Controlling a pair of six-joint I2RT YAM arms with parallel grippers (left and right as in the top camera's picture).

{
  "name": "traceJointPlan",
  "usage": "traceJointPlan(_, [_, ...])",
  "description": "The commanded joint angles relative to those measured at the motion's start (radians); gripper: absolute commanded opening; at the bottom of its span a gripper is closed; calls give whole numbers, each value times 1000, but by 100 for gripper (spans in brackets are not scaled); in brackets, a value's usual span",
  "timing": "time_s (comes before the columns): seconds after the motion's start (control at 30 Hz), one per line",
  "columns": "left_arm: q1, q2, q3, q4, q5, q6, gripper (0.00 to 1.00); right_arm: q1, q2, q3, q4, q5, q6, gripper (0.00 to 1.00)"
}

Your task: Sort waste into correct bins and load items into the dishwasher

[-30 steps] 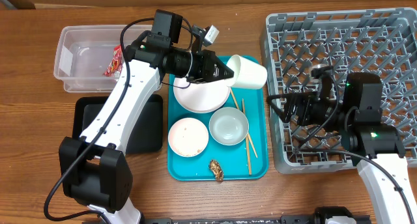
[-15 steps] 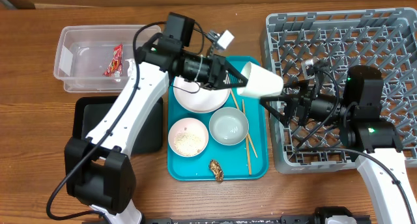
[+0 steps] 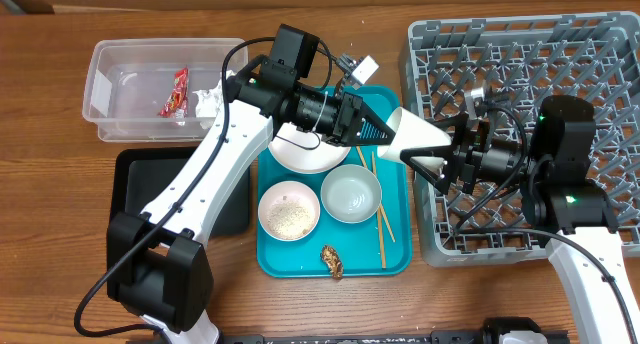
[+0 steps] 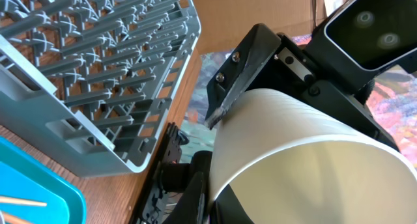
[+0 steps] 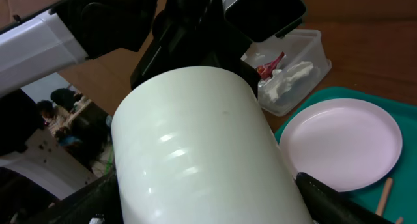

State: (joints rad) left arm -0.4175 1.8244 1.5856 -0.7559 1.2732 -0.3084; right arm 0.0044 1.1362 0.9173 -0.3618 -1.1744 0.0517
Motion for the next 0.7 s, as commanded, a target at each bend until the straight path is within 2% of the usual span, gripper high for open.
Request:
traceJointPlan(0.0, [-1, -13, 11, 10, 9, -3, 4, 1, -1, 31, -11, -62, 0, 85])
traceJointPlan(0.17, [-1, -13, 11, 10, 10, -3, 4, 1, -1, 31, -14, -62, 0, 81])
traceJointPlan(0.37, [-1, -13, 11, 10, 2, -3, 4, 1, -1, 31, -14, -61, 0, 71])
traceJointPlan(0.67, [-1, -13, 11, 8, -36, -3, 4, 1, -1, 31, -14, -58, 0, 64])
